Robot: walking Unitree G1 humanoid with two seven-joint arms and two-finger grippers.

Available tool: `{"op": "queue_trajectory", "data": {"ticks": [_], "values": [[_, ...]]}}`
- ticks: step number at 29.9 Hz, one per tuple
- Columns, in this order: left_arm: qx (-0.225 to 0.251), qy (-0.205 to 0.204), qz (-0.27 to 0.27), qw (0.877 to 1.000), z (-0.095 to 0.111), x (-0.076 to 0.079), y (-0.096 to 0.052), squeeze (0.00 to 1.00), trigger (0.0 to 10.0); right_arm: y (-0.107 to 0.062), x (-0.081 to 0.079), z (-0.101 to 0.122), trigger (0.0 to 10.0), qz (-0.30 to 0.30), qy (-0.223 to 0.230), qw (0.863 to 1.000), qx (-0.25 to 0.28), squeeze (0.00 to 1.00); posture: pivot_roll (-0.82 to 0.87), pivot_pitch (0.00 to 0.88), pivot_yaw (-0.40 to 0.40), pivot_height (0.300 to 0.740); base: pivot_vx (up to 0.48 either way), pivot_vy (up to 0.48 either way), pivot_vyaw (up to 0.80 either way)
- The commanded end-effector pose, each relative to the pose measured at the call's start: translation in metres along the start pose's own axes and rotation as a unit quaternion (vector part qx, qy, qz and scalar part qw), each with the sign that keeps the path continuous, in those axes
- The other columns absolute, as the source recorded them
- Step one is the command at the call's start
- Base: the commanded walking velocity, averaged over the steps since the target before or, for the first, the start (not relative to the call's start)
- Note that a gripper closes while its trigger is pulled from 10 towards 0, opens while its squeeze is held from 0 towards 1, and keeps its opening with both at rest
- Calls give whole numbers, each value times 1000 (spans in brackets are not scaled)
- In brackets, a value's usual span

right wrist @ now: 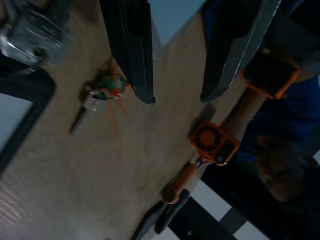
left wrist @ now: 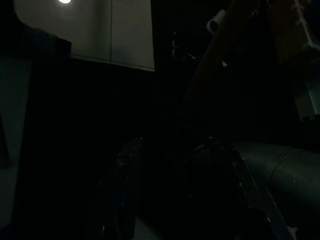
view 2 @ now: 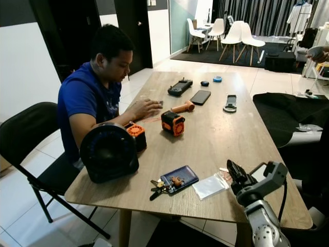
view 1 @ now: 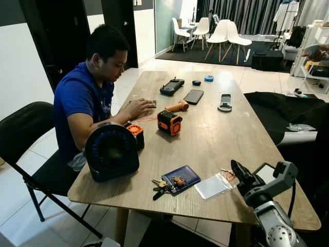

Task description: Hang keys on a hook

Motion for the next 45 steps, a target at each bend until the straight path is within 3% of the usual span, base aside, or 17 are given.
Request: {"op": "queue_trajectory", "data": {"ticks": [1, 3, 5, 28, 38, 40, 45], "values": [[-15, 2, -1, 1000, -6, -2, -5, 0, 10000, -5, 10, -2, 10000, -26, 4, 1000, -1, 0, 49, 95, 49, 740, 0, 0, 0], [-16, 3, -1, 1000, -5, -2, -4, 0, 10000, -5, 23, -2, 10000, -65, -9, 998, -2, 0, 49, 95, 50, 740, 0, 0, 0], [-16, 3, -1, 1000, -6, -3, -4, 0, 10000, -4, 27, -1, 10000, -79, -13, 997, 0, 0, 52, 96, 49, 740, 0, 0, 0], [-23, -2, 4, 1000, -12, -6, -6, 0, 10000, 20, 13, 3, 10000, -72, 7, 997, 7, 0, 58, 97, 43, 740, 0, 0, 0], [-24, -1, 3, 1000, -12, -6, -5, 0, 10000, 25, 12, 4, 10000, -81, -29, 996, -10, 0, 60, 97, 43, 740, 0, 0, 0], [-24, -2, 3, 1000, -13, -7, -5, 0, 10000, 26, 12, 3, 10000, -84, -61, 994, -24, 0, 60, 96, 45, 740, 0, 0, 0], [-24, -2, 3, 1000, -13, -7, -5, 0, 10000, 26, 12, 2, 10000, -85, -78, 993, -31, 0, 60, 96, 45, 740, 0, 0, 0]]}}
Point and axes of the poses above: a point about 5 cm out from each wrist's last joint towards the gripper, its own y axis pointing out of the wrist towards the gripper, its own z axis along the axis of the wrist's last joint, x = y × z, the point moved 4 cm from there along y, pointing out of the wrist towards the gripper, and after that the axes turned 15 degrees about y, right-handed, at the moved point
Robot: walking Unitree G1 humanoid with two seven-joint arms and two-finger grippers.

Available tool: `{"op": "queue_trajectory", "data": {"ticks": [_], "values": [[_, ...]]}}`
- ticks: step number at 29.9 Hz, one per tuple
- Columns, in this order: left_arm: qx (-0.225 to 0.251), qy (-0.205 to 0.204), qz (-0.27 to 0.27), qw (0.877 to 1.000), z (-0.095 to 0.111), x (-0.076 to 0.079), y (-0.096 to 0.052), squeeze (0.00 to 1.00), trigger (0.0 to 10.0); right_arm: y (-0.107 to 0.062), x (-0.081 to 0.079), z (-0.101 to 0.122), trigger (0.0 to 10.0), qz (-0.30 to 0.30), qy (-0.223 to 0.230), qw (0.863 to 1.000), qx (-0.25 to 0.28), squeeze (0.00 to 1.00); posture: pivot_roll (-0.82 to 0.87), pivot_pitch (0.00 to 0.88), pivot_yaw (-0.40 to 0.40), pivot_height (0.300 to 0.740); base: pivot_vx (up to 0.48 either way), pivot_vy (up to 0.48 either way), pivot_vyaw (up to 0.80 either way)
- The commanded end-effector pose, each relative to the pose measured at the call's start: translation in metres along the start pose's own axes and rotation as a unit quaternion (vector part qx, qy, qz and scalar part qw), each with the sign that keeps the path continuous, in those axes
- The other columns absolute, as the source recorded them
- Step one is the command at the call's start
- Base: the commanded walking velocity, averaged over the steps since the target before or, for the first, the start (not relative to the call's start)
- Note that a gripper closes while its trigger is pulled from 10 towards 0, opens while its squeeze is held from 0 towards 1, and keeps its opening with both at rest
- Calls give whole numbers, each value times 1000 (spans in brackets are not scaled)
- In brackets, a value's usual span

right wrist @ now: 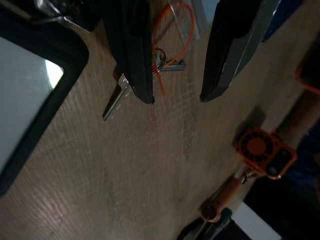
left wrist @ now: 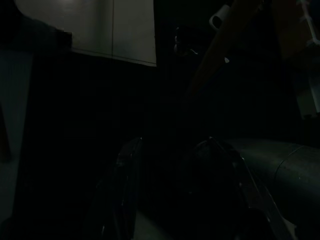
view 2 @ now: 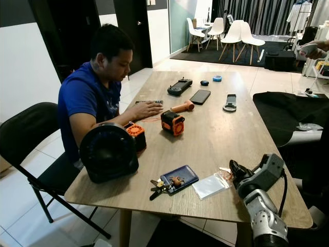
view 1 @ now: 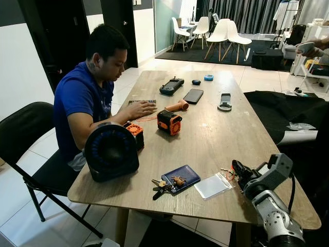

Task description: Hang keys on a hook

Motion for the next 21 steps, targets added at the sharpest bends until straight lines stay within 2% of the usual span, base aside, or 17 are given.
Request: {"op": "queue_trajectory", "data": {"ticks": [1, 7, 11, 14, 17, 21], "values": [[-14, 2, 2, 1000, -7, -3, -6, 0, 10000, 0, 4, -4, 10000, -11, -14, 1000, -10, 0, 59, 95, 45, 740, 0, 0, 0], [-13, 2, 1, 1000, -7, -3, -6, 0, 10000, 2, 6, 0, 10000, -18, -16, 1000, -5, 0, 59, 96, 46, 740, 0, 0, 0], [-13, 3, 0, 1000, -6, -3, -5, 0, 10000, 6, 7, 0, 10000, -26, -31, 999, -20, 0, 59, 98, 47, 740, 0, 0, 0], [-13, 2, 1, 1000, -6, -3, -5, 0, 10000, 9, 8, -2, 10000, -32, -54, 997, -39, 0, 62, 98, 45, 740, 0, 0, 0], [-12, 3, 1, 1000, -6, -3, -4, 0, 10000, 9, 8, -3, 10000, -33, -60, 997, -42, 0, 62, 98, 45, 740, 0, 0, 0], [-13, 2, 1, 1000, -6, -3, -4, 0, 10000, 10, 11, -11, 10000, -41, -104, 991, -74, 0, 62, 99, 46, 740, 0, 0, 0]]}}
Point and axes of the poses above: a point about 5 cm out from each wrist's last joint towards the gripper, its own y axis pointing out of the wrist towards the gripper, its own z axis along the axis of the wrist's last joint, x = y × z, the point moved 4 cm from there along y, pointing out of the wrist towards the gripper, and after that the axes turned 15 degrees about y, right-handed, at the moved point
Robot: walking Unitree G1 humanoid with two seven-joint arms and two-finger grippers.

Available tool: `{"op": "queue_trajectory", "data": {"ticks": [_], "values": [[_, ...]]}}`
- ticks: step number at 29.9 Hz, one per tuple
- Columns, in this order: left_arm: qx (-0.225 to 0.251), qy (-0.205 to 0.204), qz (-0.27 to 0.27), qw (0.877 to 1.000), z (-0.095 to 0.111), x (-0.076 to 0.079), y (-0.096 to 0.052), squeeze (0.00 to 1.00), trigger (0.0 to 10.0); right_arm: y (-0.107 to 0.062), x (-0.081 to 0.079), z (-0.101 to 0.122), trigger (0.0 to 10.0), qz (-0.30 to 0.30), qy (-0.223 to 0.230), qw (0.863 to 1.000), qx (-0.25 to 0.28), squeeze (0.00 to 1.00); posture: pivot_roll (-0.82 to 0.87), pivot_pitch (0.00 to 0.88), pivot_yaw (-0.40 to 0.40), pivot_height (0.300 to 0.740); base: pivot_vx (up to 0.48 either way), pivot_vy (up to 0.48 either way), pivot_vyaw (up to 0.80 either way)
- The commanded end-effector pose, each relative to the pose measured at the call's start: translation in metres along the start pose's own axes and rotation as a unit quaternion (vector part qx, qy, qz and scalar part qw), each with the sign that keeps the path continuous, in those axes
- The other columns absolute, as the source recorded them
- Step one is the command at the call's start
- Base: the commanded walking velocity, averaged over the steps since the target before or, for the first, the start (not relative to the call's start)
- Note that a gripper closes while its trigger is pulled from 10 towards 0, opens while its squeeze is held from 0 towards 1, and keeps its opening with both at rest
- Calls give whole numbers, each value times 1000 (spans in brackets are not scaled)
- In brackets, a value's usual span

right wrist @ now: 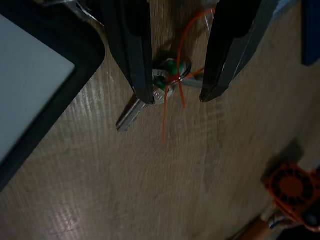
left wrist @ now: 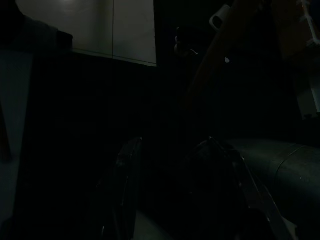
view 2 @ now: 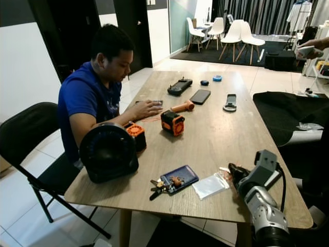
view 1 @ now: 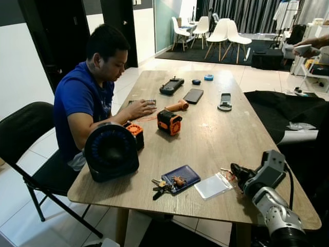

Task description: Hang keys on a hook

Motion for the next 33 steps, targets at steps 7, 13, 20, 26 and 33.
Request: {"op": "queue_trajectory", "data": {"ticks": [7, 13, 20, 26, 33], "values": [[-14, 2, 3, 1000, -7, -4, -6, 0, 10000, 4, 0, -4, 10000, -5, -53, 998, -31, 0, 62, 99, 46, 740, 0, 0, 0], [-14, 3, 4, 1000, -7, -4, -5, 0, 10000, 6, -2, -3, 10000, -2, -68, 997, -34, 0, 64, 97, 45, 740, 0, 0, 0], [-14, 3, 4, 1000, -7, -5, -5, 0, 10000, 7, -2, -6, 10000, 2, -76, 996, -39, 0, 64, 96, 47, 740, 0, 0, 0], [-14, 4, 4, 1000, -7, -5, -5, 0, 10000, 6, -3, -7, 1294, 6, -73, 997, -40, 0, 64, 95, 46, 740, 0, 0, 0], [-13, 5, 4, 1000, -7, -5, -5, 0, 10000, 7, -2, -7, 0, 7, -71, 997, -39, 0, 64, 95, 46, 740, 0, 0, 0]]}}
Point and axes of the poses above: a point about 5 cm out from each wrist's last joint towards the gripper, its own y axis pointing out of the wrist towards the gripper, its own z axis along the axis of the wrist's last joint, x = y × z, the point moved 4 cm from there along y, pointing out of the wrist towards the gripper, and after that the axes turned 15 degrees about y, right-handed, at the moved point
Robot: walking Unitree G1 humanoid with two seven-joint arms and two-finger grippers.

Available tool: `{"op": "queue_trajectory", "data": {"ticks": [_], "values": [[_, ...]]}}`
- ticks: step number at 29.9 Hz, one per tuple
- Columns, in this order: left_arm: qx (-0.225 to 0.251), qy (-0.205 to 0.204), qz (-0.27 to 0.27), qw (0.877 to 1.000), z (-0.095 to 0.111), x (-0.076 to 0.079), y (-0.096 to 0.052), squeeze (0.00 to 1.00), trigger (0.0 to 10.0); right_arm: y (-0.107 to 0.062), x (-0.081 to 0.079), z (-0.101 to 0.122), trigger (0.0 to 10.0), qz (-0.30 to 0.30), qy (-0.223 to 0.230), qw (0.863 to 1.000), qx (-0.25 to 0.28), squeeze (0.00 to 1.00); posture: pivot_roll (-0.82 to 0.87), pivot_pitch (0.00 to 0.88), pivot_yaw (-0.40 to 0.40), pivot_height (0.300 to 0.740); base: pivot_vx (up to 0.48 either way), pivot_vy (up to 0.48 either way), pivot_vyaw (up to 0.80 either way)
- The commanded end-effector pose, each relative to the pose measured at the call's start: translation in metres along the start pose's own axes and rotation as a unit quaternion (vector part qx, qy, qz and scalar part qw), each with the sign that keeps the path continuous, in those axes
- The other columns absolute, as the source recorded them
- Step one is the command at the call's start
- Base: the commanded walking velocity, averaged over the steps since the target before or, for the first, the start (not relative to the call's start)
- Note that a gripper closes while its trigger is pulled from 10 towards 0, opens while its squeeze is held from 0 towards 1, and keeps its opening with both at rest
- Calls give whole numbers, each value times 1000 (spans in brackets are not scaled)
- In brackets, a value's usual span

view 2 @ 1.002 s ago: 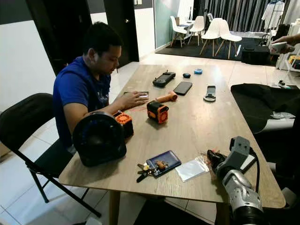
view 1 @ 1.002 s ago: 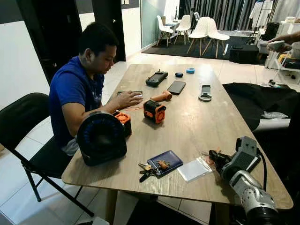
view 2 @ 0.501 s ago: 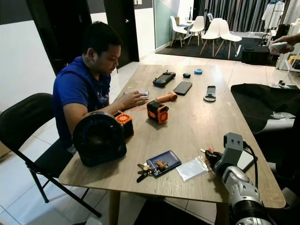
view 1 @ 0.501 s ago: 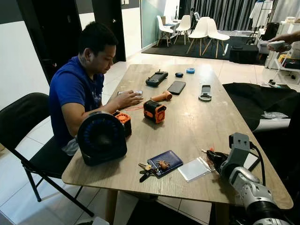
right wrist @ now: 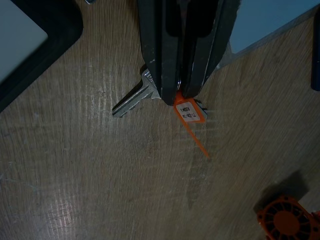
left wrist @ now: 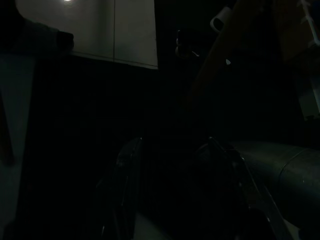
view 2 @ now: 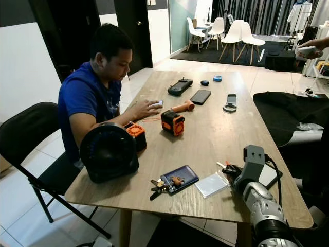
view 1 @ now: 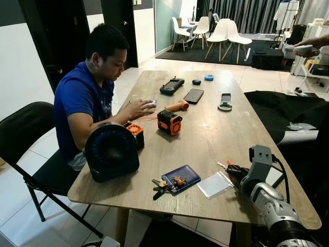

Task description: Hang keys on a hook

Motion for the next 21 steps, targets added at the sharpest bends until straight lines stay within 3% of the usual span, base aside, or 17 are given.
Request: {"op": "queue_trajectory", "data": {"ticks": [1, 5, 8, 9, 10, 11, 14, 17, 19, 21], "values": [[-18, 0, 2, 1000, -10, -2, -7, 0, 10000, 0, 4, -8, 0, -7, 3, 1000, -12, 0, 64, 95, 46, 740, 0, 0, 0], [-18, 0, 3, 1000, -10, -3, -7, 0, 10000, 0, 4, -7, 0, -6, 3, 1000, -11, 0, 64, 90, 45, 740, 0, 0, 0], [-18, 1, 4, 1000, -10, -4, -6, 0, 10000, 1, -1, 3, 0, 7, 14, 1000, 12, 0, 63, 87, 44, 740, 0, 0, 0], [-18, 1, 5, 1000, -9, -4, -6, 0, 10000, 1, -11, 17, 157, 36, 43, 997, 46, 0, 63, 87, 44, 740, 0, 0, 0], [-18, 1, 6, 1000, -9, -4, -6, 0, 10000, 0, -27, 36, 2980, 84, 92, 988, 86, 0, 62, 82, 42, 740, 0, 0, 0], [-18, 1, 6, 1000, -9, -4, -6, 0, 10000, 0, -27, 36, 2980, 84, 92, 988, 86, 0, 62, 82, 42, 740, 0, 0, 0], [-17, 2, 5, 1000, -9, -4, -5, 0, 10000, -12, -59, 76, 3098, 201, 171, 952, 153, 0, 59, 80, 41, 740, 0, 0, 0], [-17, 2, 5, 1000, -9, -4, -5, 0, 10000, -16, -66, 82, 2902, 223, 179, 945, 160, 0, 58, 78, 41, 740, 0, 0, 0], [-16, 2, 4, 1000, -9, -3, -5, 0, 10000, -23, -78, 93, 2510, 266, 199, 927, 174, 0, 57, 72, 41, 740, 0, 0, 0], [-16, 2, 3, 1000, -9, -3, -5, 0, 10000, -27, -83, 97, 2510, 284, 207, 919, 177, 0, 57, 70, 41, 740, 0, 0, 0]]}}
Point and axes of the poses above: a point about 5 cm out from each wrist's last joint towards the gripper, its own y axis pointing out of the wrist towards the gripper, its own z axis along the axis of the wrist's last joint, x = y × z, the point moved 4 cm from there along y, pointing out of the wrist towards the gripper, and after that the axes turned 15 degrees about y, right-handed, at the moved point
